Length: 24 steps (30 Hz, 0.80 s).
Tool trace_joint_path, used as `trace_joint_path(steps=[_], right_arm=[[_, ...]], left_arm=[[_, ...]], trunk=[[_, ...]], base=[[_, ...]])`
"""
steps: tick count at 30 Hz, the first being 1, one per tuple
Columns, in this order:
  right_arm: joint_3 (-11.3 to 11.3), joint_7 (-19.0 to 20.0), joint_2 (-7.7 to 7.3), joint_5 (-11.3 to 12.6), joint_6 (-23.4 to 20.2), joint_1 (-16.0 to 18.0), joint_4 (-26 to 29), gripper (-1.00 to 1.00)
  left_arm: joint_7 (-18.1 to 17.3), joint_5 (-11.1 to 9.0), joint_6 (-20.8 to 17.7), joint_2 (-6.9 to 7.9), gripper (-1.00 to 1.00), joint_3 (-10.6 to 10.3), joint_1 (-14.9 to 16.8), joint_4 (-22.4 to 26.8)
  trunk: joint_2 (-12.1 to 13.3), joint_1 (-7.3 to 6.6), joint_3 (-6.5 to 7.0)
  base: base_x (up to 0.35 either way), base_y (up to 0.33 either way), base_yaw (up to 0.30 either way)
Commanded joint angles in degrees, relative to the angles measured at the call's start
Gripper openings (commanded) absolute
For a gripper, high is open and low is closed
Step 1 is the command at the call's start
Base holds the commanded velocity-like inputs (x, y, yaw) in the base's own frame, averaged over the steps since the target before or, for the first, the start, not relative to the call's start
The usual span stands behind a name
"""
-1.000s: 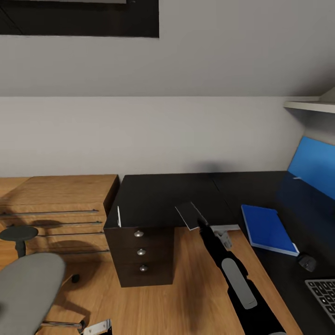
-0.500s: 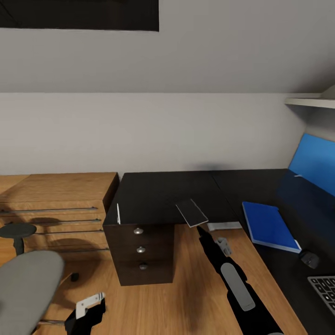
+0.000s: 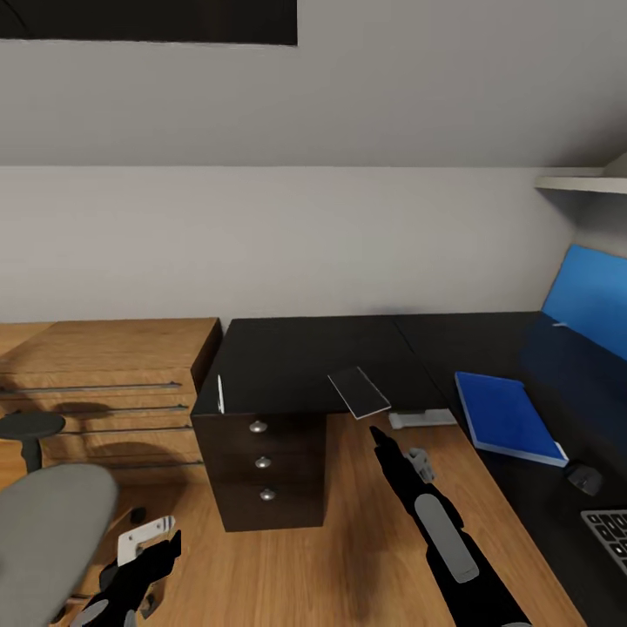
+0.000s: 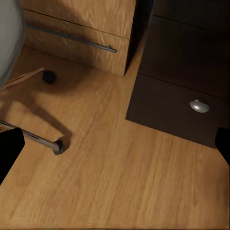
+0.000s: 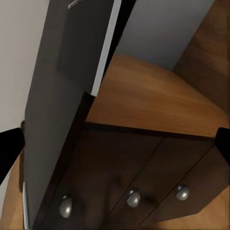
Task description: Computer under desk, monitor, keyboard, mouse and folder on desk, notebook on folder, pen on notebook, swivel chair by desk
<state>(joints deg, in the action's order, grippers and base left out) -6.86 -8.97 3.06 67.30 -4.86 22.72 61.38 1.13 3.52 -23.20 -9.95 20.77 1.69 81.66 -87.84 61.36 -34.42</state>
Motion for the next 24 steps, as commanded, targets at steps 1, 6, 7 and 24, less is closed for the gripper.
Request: trace_joint_path(steps=[1, 6, 7, 24], right_arm=[[0.0, -0.4, -0.14, 0.3, -0.1, 0.0, 0.0, 1.0], [0.0, -0.3, -0.6, 0.3, 0.7, 0.0, -0.2, 1.0], [0.0, -0.3, -0.64, 0.3, 0.9, 0.0, -0.2, 1.0], [3.9, 7.3, -5.45, 3.4, -12.1, 0.0, -0.6, 1.0]], left_arm=[[-0.1, -0.2, -1.6, -0.04, 1.0, -0.3, 0.0, 1.0], [-0.4, -4.2, -5.9, -0.04, 1.0, -1.3, -0.2, 3.9], [-0.5, -4.5, -6.1, -0.04, 1.0, -1.3, -0.3, 4.1], [0.1, -6.7, -10.1, -0.04, 1.0, -20.1, -2.6, 10.9]], trunk=[[-0.4, 0.22, -0.24], [-2.5, 1.32, -1.14], [-2.9, 1.54, -1.32], [-9.7, 5.28, -4.37]], base=[[0.0, 0.0, 0.0], [0.0, 0.0, 0.0], [0.0, 0.0, 0.0], [0.0, 0.0, 0.0]])
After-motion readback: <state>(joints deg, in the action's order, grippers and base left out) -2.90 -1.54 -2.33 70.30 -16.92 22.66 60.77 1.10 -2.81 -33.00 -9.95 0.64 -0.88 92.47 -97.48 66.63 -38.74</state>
